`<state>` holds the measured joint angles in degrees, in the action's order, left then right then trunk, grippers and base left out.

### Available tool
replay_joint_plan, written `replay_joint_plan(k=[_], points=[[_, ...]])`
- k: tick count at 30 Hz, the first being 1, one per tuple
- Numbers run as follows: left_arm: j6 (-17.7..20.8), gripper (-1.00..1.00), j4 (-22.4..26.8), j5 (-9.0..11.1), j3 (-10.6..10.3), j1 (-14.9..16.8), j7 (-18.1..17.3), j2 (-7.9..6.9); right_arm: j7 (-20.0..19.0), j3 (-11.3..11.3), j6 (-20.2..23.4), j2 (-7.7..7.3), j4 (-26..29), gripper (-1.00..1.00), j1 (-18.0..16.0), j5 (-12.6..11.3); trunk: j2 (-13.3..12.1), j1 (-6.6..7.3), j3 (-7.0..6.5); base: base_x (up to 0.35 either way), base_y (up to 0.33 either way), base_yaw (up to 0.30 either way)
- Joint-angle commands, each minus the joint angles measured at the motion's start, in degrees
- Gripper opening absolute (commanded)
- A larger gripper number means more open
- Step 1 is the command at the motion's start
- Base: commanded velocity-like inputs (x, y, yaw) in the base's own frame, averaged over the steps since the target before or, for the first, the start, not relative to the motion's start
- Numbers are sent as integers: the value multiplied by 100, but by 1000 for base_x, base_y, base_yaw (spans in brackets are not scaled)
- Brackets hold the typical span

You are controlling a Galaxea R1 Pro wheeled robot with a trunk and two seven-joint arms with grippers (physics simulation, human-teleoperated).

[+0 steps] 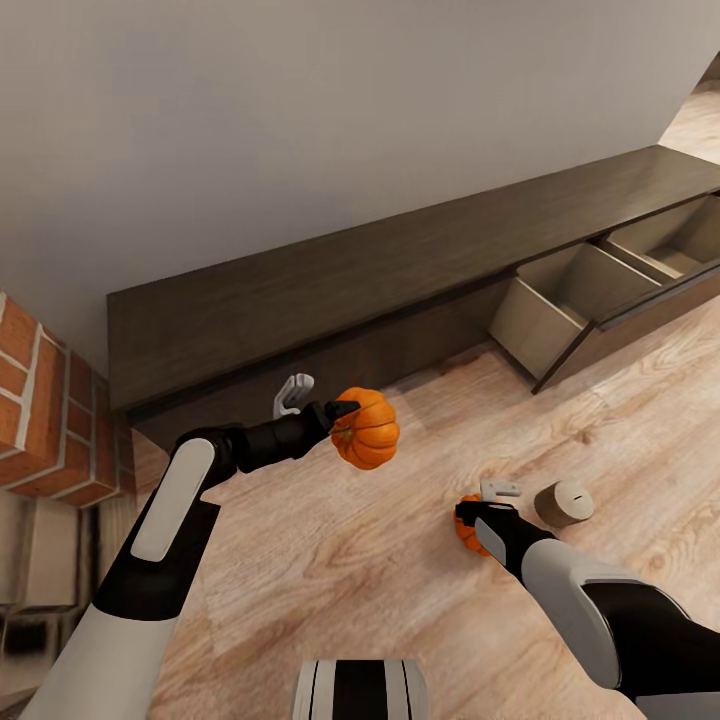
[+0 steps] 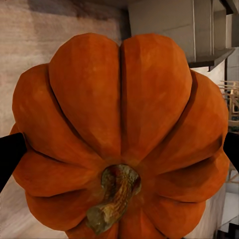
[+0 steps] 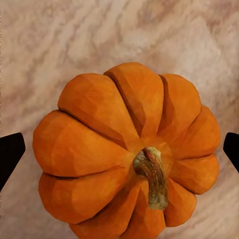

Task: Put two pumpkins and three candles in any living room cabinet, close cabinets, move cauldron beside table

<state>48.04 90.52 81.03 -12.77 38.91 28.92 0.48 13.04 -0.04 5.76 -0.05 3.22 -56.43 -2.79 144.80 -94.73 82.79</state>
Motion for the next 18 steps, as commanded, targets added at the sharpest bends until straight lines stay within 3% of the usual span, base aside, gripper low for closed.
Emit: replay_joint_plan(k=[1,6,10,18], points=[[8,-100,7,62,2,3,61,3,14,-5,31,1,12,100,1,-29,1,1,4,0,0,0],[8,-100,9,62,2,3,61,0,14,-5,31,4,12,100,0,-29,1,1,4,0,0,0],[5,-100,9,62,2,3,61,-1,14,-5,31,5,12,100,1,-29,7,-9,92,0,0,0],[12,-100,9,62,84,3,61,-13,14,-5,31,5,12,100,-1,-29,7,-9,92,0,0,0]])
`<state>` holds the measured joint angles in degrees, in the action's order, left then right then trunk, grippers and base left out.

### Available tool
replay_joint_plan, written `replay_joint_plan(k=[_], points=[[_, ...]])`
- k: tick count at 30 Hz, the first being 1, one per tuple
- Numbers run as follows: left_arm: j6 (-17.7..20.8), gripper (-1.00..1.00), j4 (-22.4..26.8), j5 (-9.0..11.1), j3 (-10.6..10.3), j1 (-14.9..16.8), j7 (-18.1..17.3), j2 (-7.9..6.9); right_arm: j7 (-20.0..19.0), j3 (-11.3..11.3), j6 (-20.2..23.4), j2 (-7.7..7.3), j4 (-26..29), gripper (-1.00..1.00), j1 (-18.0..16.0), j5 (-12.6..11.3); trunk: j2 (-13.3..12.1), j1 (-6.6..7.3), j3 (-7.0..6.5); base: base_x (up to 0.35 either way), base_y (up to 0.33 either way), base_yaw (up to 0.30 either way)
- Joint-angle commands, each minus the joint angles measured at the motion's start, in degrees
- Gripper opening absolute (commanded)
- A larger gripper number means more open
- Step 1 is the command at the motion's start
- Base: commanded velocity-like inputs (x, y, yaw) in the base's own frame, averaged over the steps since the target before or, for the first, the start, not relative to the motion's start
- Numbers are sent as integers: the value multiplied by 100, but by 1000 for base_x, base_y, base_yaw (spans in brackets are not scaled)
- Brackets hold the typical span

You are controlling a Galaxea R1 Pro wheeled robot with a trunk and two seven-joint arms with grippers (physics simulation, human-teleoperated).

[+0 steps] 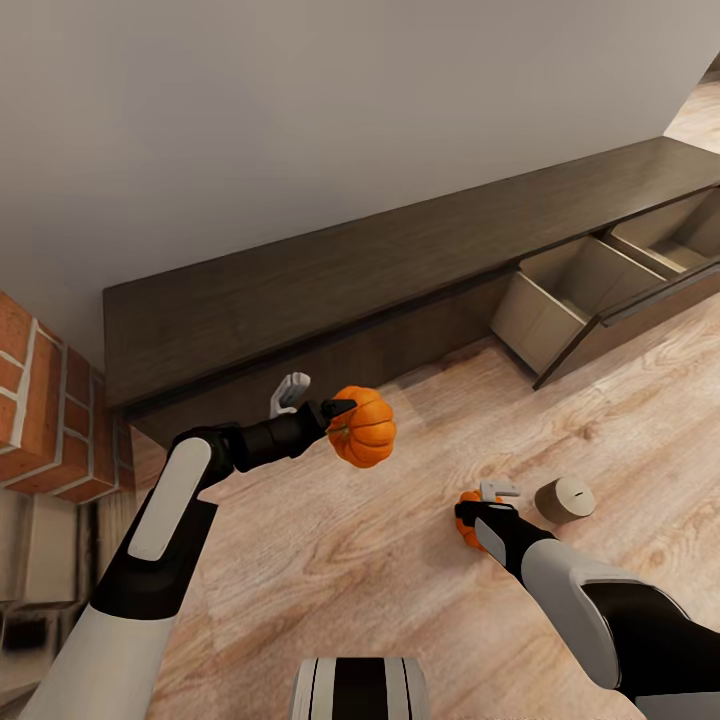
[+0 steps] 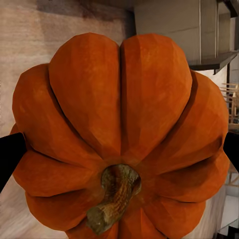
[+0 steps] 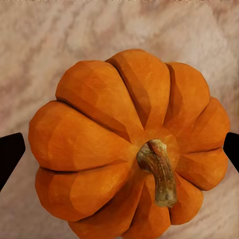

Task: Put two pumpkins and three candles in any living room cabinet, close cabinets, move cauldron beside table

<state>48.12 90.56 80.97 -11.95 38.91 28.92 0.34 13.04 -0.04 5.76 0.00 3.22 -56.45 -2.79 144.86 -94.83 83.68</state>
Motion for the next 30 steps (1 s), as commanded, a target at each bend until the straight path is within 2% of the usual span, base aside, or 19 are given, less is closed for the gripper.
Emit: replay_joint_plan(k=[1,9,14,17,30], points=[[4,-100,5,68,6,3,61,2,14,-5,31,0,12,100,1,-29,1,1,4,0,0,0],[5,-100,5,89,31,3,57,-19,10,-5,31,2,12,100,2,-29,7,-9,92,0,0,0],[5,-100,5,405,39,3,61,-132,9,-5,31,8,6,100,2,-17,7,-9,92,0,0,0],[5,-100,5,481,42,3,61,-188,6,-5,31,13,4,100,2,-13,7,-9,92,0,0,0],[1,-100,5,508,44,3,61,-210,-11,-5,21,27,-49,100,2,-3,8,-12,114,0,0,0]])
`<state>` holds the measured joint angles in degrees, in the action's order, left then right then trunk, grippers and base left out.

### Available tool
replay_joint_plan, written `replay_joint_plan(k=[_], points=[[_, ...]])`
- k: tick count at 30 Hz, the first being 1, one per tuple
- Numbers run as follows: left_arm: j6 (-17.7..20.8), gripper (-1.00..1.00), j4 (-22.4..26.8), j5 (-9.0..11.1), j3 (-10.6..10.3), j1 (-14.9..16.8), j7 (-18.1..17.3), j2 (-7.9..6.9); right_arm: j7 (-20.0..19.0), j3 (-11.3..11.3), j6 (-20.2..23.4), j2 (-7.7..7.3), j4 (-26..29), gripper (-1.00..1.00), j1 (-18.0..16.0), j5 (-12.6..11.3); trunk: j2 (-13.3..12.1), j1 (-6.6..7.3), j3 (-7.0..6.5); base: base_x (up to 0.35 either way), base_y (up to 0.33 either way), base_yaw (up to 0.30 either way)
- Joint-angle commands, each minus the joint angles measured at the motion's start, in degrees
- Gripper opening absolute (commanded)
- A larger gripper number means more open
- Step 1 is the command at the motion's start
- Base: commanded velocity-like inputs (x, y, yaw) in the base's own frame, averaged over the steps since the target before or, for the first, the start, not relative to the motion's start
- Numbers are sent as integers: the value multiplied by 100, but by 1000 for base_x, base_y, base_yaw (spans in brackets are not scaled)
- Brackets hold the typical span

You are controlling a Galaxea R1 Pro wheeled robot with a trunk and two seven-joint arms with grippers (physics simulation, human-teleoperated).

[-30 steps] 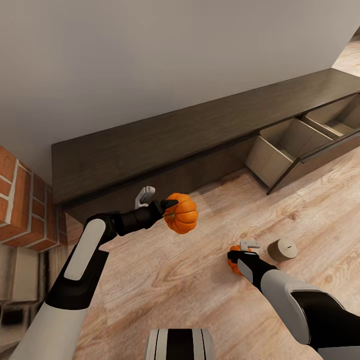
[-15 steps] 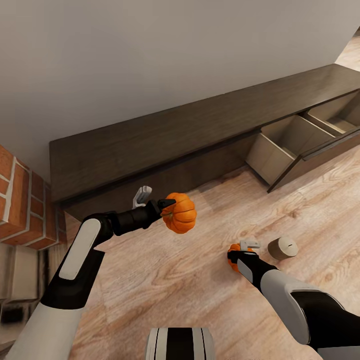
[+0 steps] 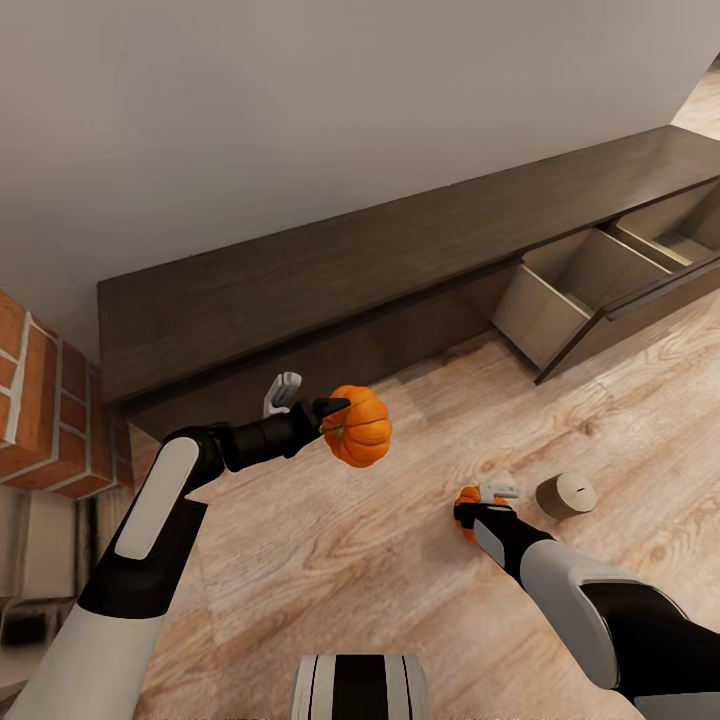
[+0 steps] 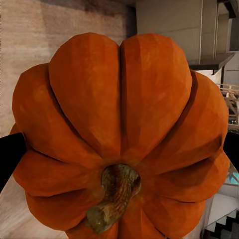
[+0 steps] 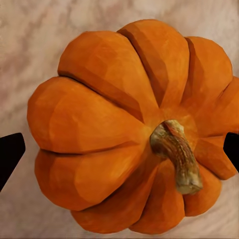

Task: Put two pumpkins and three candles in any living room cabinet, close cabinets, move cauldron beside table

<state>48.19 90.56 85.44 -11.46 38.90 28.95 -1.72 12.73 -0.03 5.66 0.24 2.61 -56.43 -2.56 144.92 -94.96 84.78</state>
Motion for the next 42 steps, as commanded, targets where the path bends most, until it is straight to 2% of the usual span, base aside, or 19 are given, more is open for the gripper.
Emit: replay_joint_plan(k=[1,3,13,14,42], points=[[-8,-100,6,61,-5,4,58,-4,20,-5,31,2,12,100,0,-26,3,-1,26,0,0,0],[-10,-100,6,61,-5,4,58,-4,21,-5,32,2,12,100,0,-25,6,-6,71,0,0,0],[-8,-100,6,67,-6,4,58,-4,26,-5,23,-3,12,100,-1,-25,6,-6,71,0,0,0],[-9,-100,6,68,-6,4,58,-4,26,-5,23,-5,12,-100,0,-25,6,-6,71,0,0,0],[-9,-100,6,70,-9,4,58,-21,19,-5,14,-7,12,-100,-2,-17,6,-6,71,0,0,0]])
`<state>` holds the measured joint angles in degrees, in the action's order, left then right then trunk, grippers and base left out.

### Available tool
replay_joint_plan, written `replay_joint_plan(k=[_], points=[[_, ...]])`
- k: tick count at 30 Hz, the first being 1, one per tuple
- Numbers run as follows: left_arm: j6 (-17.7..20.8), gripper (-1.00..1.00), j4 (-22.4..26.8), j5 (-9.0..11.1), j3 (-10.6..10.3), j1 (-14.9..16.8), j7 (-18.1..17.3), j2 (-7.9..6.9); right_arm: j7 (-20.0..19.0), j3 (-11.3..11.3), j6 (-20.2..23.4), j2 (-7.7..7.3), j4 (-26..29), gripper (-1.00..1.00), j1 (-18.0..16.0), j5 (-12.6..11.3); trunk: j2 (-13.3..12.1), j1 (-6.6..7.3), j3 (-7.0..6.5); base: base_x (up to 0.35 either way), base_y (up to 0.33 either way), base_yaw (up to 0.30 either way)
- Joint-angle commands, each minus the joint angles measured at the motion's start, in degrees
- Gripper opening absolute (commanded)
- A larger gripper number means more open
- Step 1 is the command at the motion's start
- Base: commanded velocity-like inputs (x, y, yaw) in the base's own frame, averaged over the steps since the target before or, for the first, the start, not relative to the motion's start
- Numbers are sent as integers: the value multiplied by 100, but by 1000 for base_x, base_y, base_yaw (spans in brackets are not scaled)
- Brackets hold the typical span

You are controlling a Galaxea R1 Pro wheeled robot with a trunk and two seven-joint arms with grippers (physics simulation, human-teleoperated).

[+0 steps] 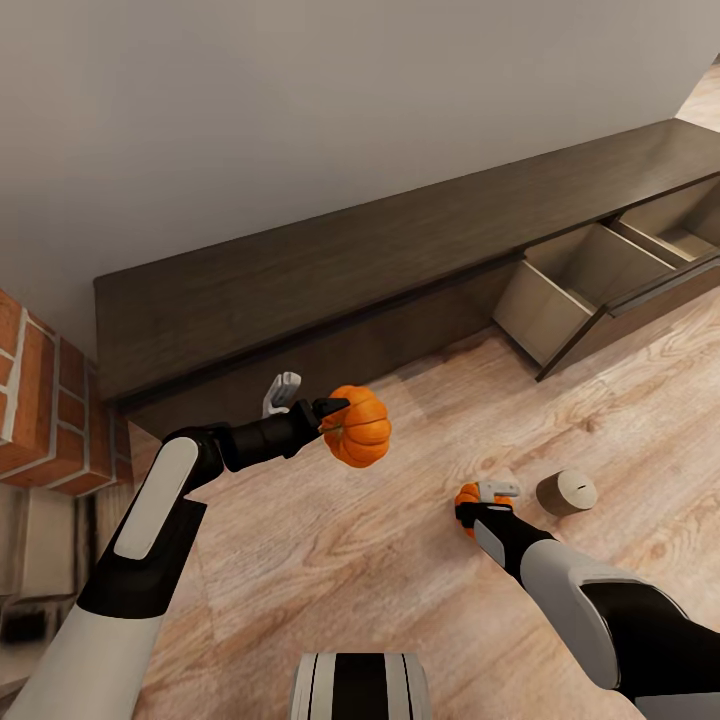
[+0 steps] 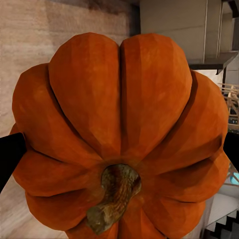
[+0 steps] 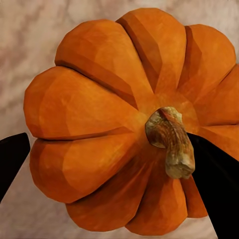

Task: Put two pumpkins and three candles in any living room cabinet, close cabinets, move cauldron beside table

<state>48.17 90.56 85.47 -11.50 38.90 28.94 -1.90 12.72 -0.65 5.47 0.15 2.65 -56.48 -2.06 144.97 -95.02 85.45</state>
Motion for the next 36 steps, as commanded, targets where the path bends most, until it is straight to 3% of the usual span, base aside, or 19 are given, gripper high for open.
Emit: replay_joint_plan(k=[1,8,36], points=[[-6,-100,5,66,-6,4,59,-3,20,57,33,3,7,-100,4,-66,1,-1,4,0,0,0],[-7,-100,5,66,-8,4,59,-3,20,57,33,3,7,-100,5,-66,1,-1,4,0,0,0],[-18,-100,-118,49,-25,4,76,6,28,57,32,-6,60,-100,1,-75,-37,72,-616,-14,0,0]])
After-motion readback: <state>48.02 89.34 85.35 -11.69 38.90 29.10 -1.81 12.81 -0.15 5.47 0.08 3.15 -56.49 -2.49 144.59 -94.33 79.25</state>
